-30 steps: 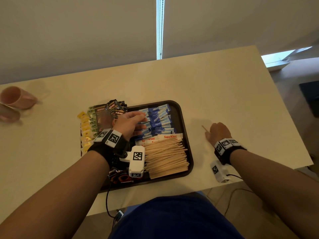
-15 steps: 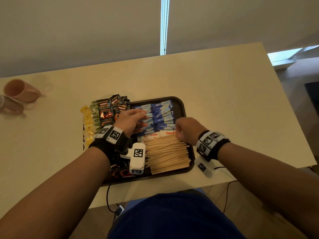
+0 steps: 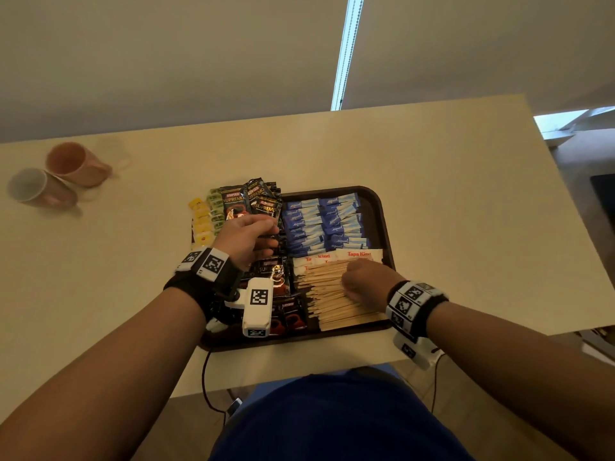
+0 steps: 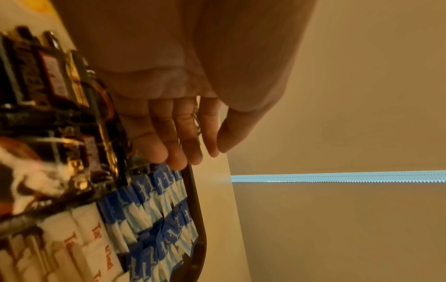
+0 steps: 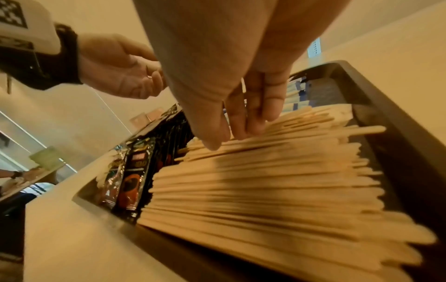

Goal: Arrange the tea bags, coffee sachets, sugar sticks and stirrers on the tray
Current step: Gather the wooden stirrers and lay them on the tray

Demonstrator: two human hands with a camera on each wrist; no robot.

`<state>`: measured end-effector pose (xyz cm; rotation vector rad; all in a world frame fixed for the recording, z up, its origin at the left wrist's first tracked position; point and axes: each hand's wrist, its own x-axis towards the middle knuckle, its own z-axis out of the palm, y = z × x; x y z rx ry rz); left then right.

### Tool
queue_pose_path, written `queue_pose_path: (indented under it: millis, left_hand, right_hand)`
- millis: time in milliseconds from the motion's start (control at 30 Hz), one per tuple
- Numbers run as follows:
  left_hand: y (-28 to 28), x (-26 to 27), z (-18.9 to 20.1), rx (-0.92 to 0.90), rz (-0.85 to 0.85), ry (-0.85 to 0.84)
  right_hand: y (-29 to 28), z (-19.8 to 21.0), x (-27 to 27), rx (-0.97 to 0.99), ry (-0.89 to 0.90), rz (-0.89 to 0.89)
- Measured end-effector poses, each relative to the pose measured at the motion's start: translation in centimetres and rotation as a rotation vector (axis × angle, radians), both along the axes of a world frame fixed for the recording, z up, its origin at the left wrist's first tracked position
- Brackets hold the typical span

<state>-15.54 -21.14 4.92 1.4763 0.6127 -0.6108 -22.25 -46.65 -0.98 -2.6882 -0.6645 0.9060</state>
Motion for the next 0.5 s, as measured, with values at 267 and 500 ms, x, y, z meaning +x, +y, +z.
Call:
queue_pose_path:
  millis: [267,500]
  left_hand:
    - [6.5,-0.9,-0.8,0.169,0.104,-0.023]
    - [12.3,-4.0,-4.6,0.662,0.197,0.134]
  right_hand:
    - [-1.8,-1.0,-0.4,-0.024,-0.264,-0.703]
    - [-2.2,-2.9,0.4,-0.124,-0.096,-0.976]
